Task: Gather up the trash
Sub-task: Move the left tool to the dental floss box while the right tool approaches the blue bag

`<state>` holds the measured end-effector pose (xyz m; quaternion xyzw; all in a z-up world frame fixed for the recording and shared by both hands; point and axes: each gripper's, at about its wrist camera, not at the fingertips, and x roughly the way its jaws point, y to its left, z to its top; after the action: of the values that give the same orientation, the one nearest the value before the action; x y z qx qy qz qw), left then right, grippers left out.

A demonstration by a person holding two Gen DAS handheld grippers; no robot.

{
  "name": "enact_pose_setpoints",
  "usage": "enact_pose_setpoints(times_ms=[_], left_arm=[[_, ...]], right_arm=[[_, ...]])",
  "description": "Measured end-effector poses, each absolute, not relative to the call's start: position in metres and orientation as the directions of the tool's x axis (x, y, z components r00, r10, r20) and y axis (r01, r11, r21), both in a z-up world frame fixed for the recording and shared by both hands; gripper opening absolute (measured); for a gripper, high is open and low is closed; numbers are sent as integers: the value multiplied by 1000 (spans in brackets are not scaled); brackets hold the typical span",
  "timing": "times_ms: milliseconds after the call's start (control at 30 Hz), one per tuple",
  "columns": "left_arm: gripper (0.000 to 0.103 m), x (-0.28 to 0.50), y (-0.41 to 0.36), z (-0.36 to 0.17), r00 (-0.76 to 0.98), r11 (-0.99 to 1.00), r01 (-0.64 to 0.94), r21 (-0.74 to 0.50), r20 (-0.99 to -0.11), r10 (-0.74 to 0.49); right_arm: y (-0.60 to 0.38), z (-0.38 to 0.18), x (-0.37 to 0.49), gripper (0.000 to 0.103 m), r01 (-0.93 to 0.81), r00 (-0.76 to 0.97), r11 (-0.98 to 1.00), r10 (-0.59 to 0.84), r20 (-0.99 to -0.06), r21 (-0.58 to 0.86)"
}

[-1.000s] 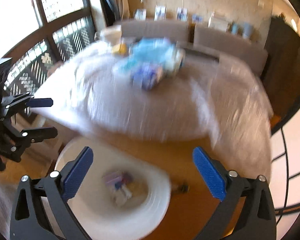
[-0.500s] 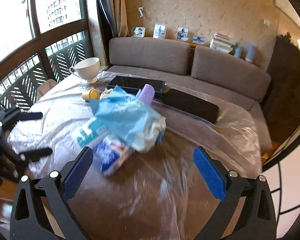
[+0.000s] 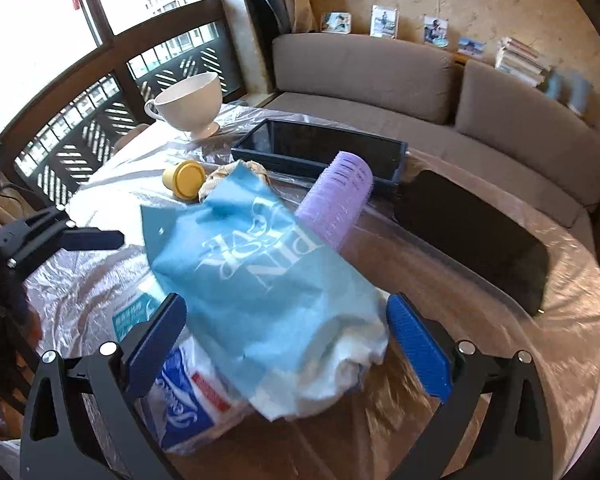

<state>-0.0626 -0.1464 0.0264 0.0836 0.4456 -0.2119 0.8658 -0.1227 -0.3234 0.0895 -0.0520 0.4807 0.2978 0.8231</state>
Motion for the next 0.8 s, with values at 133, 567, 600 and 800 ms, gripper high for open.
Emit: enact_pose_setpoints(times_ms=[133, 567, 600, 800], left_arm=[[95, -55, -140, 20, 493, 903, 421, -92, -812, -312], [88, -72, -118, 26, 473, 895, 441, -66, -830, -295], [88, -71, -116, 26, 469, 898, 434, -74, -832, -296], [88, -66, -121, 28, 460, 899, 421, -117, -827, -323]], right_arm=[[-320, 86, -114, 99, -555, 314, 791, 485, -817, 257], [-311, 96, -153, 98, -653, 250, 720, 497, -831, 235], [-309, 95, -151, 98, -646, 275, 736, 472, -838, 203], [-295, 84, -127, 98, -616, 281, 758, 465, -839, 214]])
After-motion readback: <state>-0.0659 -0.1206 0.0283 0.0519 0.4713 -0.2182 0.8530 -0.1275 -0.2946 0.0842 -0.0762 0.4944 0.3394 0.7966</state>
